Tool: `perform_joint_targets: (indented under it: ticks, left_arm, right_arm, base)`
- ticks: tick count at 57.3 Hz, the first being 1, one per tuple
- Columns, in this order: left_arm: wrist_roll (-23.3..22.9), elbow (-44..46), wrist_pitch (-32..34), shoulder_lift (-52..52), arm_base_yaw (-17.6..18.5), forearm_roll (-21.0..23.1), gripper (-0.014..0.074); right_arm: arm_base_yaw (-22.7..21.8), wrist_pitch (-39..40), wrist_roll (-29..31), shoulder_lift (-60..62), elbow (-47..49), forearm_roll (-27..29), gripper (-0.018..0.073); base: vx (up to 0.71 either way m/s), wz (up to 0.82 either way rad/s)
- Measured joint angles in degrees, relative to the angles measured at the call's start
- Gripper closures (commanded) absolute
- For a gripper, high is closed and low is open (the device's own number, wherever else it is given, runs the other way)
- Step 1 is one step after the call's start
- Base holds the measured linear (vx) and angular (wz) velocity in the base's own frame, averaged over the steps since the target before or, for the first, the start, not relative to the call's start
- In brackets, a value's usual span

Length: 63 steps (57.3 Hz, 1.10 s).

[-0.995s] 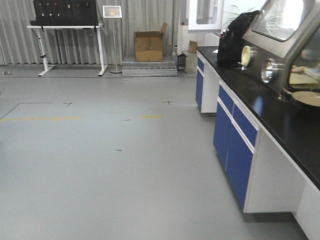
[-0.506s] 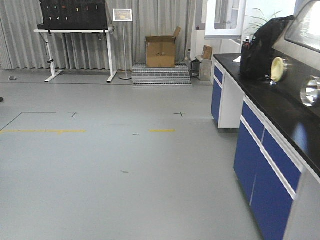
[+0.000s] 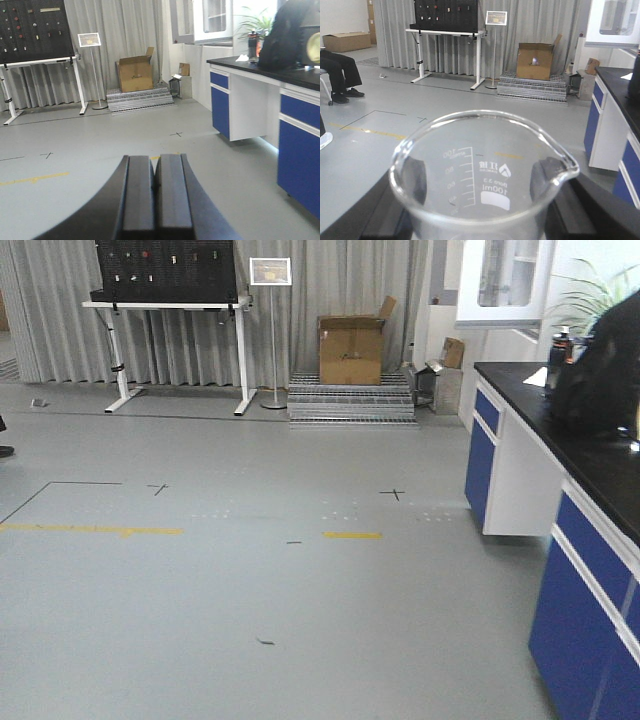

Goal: Pick beaker and place in left cabinet
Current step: 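Drive the base away from the bench while holding the beaker, then drive the base to the open white cabinet with the blue tray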

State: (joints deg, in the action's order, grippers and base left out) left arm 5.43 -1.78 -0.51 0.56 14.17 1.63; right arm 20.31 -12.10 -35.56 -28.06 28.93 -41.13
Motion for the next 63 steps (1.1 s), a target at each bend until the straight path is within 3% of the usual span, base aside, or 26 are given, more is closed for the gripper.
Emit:
perform_joint_targets:
  ticks: [63]
  left_arm:
    - [0.00, 0.00, 0.00, 0.00, 0.00, 0.00, 0.0596]
  right_arm:
    - [0.00, -0.18, 0.00, 0.00, 0.00, 0.00, 0.0565]
  base:
    - [0.75, 0.00]
